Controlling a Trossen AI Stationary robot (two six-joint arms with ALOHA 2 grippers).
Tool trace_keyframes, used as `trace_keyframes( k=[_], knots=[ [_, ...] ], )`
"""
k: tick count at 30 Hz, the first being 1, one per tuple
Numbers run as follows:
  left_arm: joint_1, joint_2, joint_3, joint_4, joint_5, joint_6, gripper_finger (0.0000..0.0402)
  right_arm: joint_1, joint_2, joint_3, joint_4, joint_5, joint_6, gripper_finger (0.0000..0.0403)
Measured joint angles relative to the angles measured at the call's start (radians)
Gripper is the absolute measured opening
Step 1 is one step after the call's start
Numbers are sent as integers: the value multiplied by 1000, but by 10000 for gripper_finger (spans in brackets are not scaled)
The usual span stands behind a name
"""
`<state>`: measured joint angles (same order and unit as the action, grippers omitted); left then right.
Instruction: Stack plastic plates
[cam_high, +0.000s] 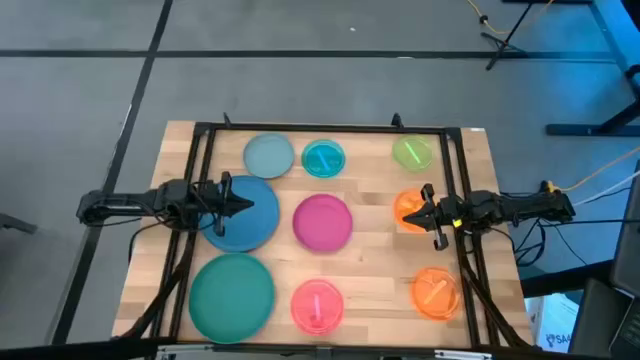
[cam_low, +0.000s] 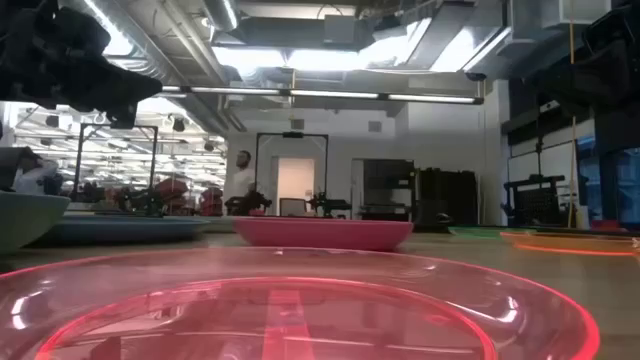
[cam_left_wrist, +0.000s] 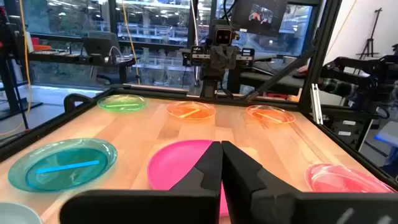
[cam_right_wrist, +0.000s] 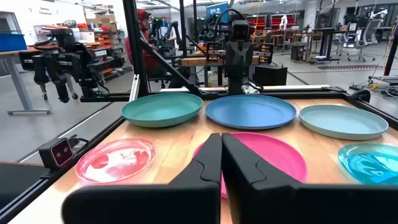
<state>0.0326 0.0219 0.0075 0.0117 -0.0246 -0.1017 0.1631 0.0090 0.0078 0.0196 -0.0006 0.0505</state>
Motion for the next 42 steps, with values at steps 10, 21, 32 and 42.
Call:
trace_keyframes(
  k=[10,21,32,42],
  knots=[
    [0,0,0,0,0,0,0,0,0,0,0,0,0,5],
    [0,0,0,0,0,0,0,0,0,0,0,0,0,5],
    [0,0,0,1,5,30,0,0,0,0,0,0,0,5],
    [0,0,0,37,-50,90,0,0,0,0,0,0,0,5]
  ],
)
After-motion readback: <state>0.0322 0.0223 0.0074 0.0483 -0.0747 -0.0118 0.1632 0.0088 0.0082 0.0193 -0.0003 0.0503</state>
